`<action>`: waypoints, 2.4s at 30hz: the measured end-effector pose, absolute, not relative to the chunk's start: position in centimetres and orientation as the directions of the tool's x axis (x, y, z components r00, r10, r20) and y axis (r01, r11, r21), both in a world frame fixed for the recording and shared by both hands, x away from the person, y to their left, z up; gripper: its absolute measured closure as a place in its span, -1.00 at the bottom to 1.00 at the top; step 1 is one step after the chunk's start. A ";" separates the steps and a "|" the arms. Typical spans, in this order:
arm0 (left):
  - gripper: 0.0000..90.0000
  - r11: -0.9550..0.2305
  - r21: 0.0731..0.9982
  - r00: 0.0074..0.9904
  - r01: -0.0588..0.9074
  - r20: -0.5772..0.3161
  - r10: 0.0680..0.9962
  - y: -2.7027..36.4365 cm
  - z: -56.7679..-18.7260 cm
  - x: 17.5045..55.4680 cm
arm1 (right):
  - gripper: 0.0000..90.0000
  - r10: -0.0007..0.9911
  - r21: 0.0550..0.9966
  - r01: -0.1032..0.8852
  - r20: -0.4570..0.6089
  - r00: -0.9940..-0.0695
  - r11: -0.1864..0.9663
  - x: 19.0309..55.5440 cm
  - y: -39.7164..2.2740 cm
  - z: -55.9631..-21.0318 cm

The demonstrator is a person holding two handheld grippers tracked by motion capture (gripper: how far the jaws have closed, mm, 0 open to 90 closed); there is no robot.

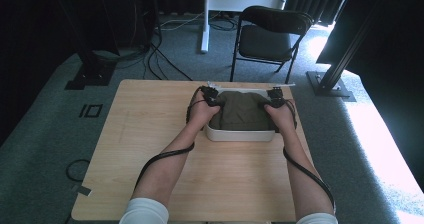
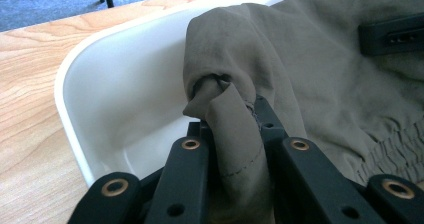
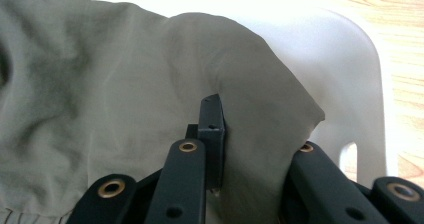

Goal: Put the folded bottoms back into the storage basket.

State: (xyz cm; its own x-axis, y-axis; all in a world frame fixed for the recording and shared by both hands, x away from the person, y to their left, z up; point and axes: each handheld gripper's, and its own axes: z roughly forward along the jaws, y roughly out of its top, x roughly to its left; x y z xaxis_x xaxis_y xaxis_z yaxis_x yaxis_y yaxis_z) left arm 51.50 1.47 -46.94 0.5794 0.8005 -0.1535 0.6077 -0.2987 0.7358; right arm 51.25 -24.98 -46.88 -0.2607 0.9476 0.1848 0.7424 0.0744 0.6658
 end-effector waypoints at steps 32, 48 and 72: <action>-0.52 -0.351 0.776 0.595 0.524 -0.039 0.803 1.8 -45.1 50.1 | -0.70 0.926 0.786 0.612 0.162 -0.340 0.087 49.4 -25.4 -45.3; -0.59 -0.337 0.831 0.613 0.442 -0.006 0.790 3.4 -45.1 47.8 | -0.70 0.911 0.800 0.587 0.144 -0.387 0.123 47.2 -25.5 -44.9; -0.59 -0.290 0.877 0.655 0.383 -0.037 0.754 5.4 -44.5 42.5 | -0.70 0.881 0.833 0.525 0.106 -0.461 0.175 43.1 -24.1 -45.0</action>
State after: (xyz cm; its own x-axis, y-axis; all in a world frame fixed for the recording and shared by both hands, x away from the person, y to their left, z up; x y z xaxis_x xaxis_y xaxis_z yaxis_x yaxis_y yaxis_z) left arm 42.52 5.39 -44.45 0.6553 0.7545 -0.0370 0.3830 -0.2896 0.8772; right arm 43.08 -24.07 -44.96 -0.4615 0.8808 0.1059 0.5245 0.1746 0.8333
